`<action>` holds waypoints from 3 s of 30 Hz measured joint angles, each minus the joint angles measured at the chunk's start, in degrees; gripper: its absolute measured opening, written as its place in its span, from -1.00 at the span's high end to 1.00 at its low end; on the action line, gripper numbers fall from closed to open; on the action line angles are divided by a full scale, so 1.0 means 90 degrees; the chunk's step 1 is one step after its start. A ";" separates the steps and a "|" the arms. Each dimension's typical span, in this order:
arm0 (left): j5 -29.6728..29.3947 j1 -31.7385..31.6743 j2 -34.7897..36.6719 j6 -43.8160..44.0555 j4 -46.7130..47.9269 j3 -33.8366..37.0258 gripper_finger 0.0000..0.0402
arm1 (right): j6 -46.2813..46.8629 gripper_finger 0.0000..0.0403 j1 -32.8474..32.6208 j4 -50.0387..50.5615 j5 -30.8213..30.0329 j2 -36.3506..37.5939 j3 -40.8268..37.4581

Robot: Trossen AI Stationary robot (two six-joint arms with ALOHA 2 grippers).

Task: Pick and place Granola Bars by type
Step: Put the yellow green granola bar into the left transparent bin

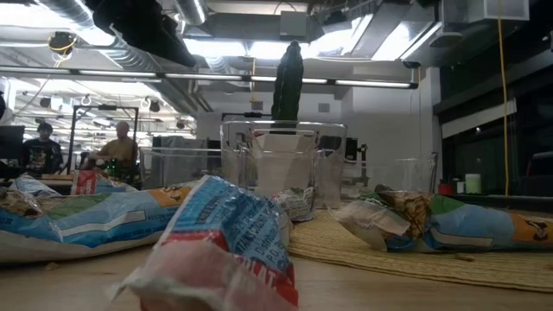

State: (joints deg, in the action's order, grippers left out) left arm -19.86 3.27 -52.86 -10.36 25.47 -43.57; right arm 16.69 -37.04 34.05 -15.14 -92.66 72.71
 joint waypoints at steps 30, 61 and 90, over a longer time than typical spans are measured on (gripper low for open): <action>0.0009 0.0000 0.0000 0.0079 0.0002 -0.0002 0.35 | 0.0102 -0.28 0.0427 0.0531 0.0762 -0.1948 -0.0007; 0.0027 0.0000 0.0000 0.0083 -0.0002 -0.0005 0.35 | 0.0089 -0.16 0.0478 0.0494 0.1093 -0.2181 -0.0012; 0.0024 0.0000 0.0000 0.0083 -0.0007 -0.0005 0.35 | 0.0143 0.78 0.0478 0.2368 0.1075 -0.2116 0.1068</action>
State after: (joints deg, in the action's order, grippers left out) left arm -19.64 3.27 -52.86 -9.61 25.42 -43.62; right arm 17.98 -32.73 55.37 -5.46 -111.70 82.31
